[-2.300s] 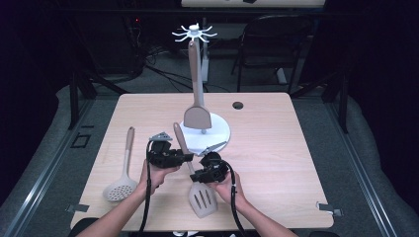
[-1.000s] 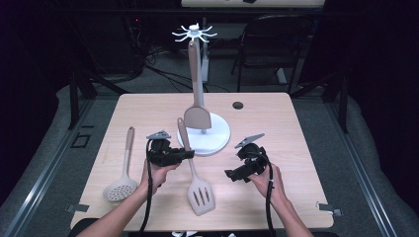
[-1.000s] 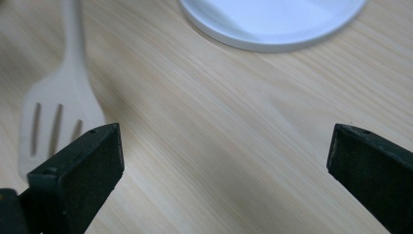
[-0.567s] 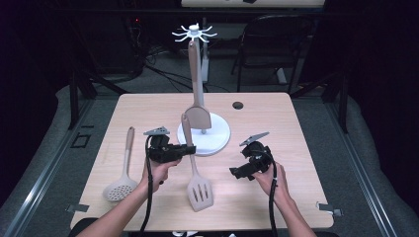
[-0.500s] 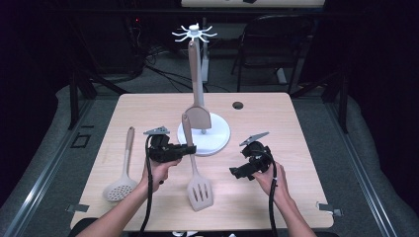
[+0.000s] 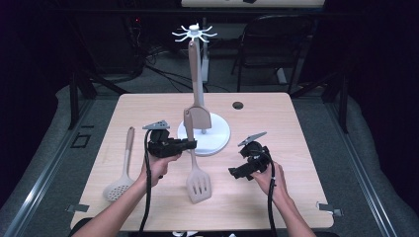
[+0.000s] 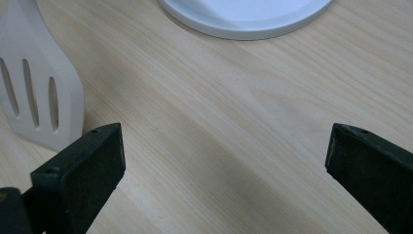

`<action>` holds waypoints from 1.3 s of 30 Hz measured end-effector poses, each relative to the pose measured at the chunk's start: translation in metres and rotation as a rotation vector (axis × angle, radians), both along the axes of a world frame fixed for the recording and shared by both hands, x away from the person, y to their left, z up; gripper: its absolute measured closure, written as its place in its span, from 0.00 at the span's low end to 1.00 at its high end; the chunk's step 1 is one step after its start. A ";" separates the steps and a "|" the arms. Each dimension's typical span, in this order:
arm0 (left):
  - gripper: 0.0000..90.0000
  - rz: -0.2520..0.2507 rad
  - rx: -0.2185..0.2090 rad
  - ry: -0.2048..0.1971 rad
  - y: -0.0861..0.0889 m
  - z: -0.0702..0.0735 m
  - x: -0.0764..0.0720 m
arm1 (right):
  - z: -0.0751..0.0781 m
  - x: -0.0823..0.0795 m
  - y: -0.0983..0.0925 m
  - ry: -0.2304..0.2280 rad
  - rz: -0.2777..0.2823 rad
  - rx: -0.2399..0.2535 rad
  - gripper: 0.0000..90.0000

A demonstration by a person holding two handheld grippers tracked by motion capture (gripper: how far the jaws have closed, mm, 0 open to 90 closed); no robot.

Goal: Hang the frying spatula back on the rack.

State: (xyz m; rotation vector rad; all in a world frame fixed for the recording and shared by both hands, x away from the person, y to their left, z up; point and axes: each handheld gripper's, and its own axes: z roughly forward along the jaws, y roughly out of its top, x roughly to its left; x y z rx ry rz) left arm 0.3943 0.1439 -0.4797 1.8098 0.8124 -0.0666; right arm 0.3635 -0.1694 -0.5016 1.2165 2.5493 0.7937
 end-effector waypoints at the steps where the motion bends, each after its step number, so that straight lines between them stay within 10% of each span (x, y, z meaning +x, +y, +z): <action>1: 0.86 0.000 0.000 0.000 0.000 0.000 0.000 | 0.000 0.000 0.000 0.000 0.000 0.000 0.01; 39: 0.86 -0.014 0.123 -0.162 -0.028 0.056 0.030 | 0.001 0.004 -0.004 -0.019 -0.027 0.006 0.02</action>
